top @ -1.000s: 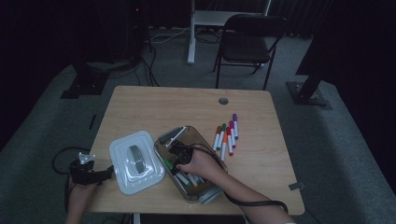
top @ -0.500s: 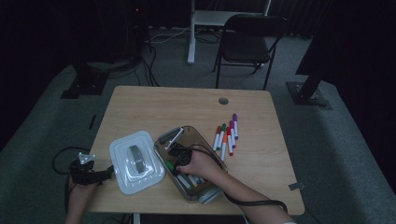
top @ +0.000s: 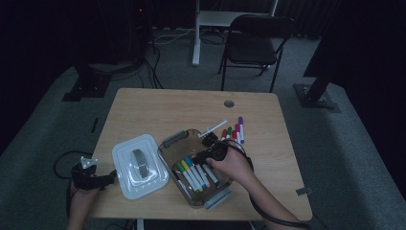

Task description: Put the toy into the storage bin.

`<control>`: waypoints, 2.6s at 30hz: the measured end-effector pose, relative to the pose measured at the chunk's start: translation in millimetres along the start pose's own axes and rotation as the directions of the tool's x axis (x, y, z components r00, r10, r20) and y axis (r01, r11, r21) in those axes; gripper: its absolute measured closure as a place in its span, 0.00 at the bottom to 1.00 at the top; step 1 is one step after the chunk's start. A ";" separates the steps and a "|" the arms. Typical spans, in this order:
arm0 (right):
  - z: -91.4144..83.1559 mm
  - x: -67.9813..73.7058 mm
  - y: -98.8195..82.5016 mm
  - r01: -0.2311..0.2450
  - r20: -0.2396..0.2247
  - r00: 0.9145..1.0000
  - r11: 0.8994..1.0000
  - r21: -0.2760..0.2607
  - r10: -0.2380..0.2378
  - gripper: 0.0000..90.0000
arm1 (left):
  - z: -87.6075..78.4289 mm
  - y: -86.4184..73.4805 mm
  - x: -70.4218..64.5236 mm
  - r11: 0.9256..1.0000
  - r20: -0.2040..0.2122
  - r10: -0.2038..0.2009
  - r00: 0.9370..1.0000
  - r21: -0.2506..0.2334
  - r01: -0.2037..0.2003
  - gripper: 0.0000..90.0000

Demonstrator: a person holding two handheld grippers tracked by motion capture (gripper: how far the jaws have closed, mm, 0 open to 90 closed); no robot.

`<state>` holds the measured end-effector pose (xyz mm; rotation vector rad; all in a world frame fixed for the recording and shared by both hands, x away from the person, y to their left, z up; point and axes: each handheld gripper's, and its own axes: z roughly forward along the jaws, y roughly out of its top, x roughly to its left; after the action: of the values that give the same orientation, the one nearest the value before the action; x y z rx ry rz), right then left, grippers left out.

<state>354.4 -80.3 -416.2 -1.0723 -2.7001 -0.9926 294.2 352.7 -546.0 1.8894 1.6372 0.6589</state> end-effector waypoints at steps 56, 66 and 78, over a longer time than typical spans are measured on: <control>8.3 -226.9 -40.9 -0.407 0.370 0.778 0.856 -0.319 0.508 0.77 | -0.1 -0.1 0.0 1.000 0.000 0.000 1.000 0.001 0.000 0.01; 11.7 -239.6 -47.7 -0.441 0.411 0.754 0.859 -0.262 0.513 0.76 | -0.1 -0.1 0.0 1.000 0.000 0.000 1.000 0.001 0.000 0.01; 9.2 -246.0 -49.2 -0.460 0.438 0.728 0.849 -0.259 0.528 0.85 | -0.1 -0.1 0.0 1.000 0.000 0.001 1.000 0.001 -0.001 0.01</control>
<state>510.0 -247.0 -521.1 -2.2028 -2.4317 -0.8886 294.0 352.7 -546.0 1.8905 1.6372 0.6582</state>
